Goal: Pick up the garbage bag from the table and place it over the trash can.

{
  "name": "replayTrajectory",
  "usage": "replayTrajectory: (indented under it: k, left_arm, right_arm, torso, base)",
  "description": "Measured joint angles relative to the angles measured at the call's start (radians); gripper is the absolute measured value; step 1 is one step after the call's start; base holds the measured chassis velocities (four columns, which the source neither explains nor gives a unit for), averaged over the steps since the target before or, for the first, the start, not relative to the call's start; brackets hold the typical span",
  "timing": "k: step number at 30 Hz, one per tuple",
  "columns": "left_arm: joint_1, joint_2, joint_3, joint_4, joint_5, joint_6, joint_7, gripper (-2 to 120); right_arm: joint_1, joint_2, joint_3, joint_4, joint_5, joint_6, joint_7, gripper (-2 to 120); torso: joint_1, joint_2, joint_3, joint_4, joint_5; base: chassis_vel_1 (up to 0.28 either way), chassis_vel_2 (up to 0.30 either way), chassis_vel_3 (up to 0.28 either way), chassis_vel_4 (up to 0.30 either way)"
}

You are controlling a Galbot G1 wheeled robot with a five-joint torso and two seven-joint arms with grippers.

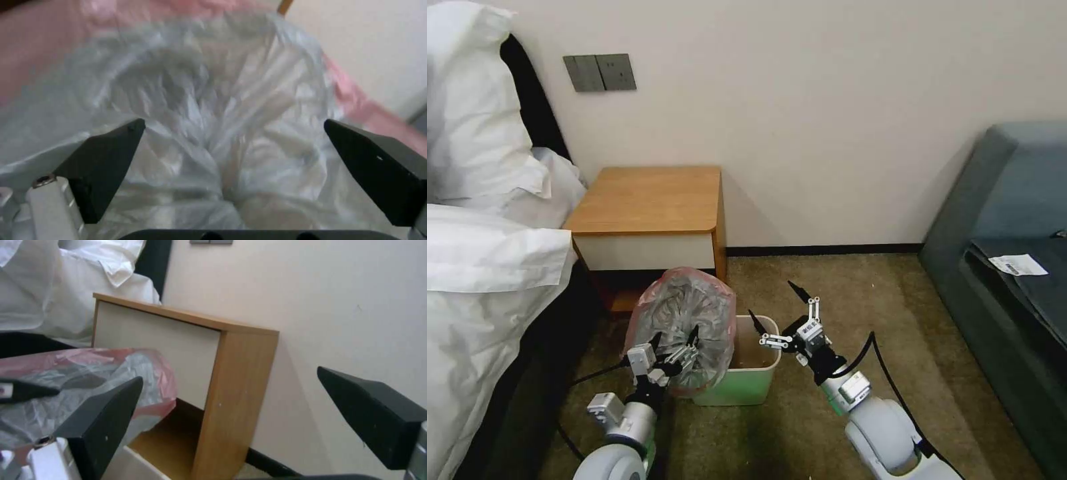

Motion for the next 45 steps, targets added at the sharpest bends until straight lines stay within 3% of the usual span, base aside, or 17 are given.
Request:
replayTrajectory:
  k: [9,19,27,35,45]
  left_arm:
    - [0.012,-0.008,-0.017,-0.037,-0.013,0.024,-0.026,99]
    - [-0.016,-0.017,-0.031,-0.013,0.038,0.074,-0.086,97]
    - [-0.017,-0.020,-0.026,-0.005,0.037,0.130,-0.083,96]
    - [-0.026,-0.028,-0.022,0.027,0.069,0.137,-0.093,95]
    - [-0.015,-0.037,-0.027,0.008,0.072,0.131,-0.105,93]
  right_arm:
    - [-0.001,0.001,0.001,-0.002,-0.002,0.000,0.001,100]
    - [-0.011,-0.001,0.003,-0.007,-0.004,0.002,0.002,100]
    - [-0.003,-0.001,0.003,-0.015,-0.003,0.003,0.002,100]
    - [-0.013,0.002,0.006,-0.022,-0.004,0.015,0.002,100]
    - [-0.014,0.003,0.008,-0.028,-0.004,0.018,0.003,100]
  torso:
    - [0.000,0.000,0.000,0.0000,0.0001]
    - [0.000,0.000,0.000,0.0000,0.0000]
    - [0.000,0.000,0.000,-0.0001,0.0001]
    - [0.000,0.000,0.000,0.0000,0.0000]
    - [0.000,0.000,0.000,-0.0001,0.0000]
  base:
    - [0.000,0.000,0.000,0.000]
    - [0.000,0.000,0.000,0.000]
    - [0.000,0.000,0.000,0.000]
    - [0.000,0.000,0.000,0.000]
    - [0.000,0.000,0.000,0.000]
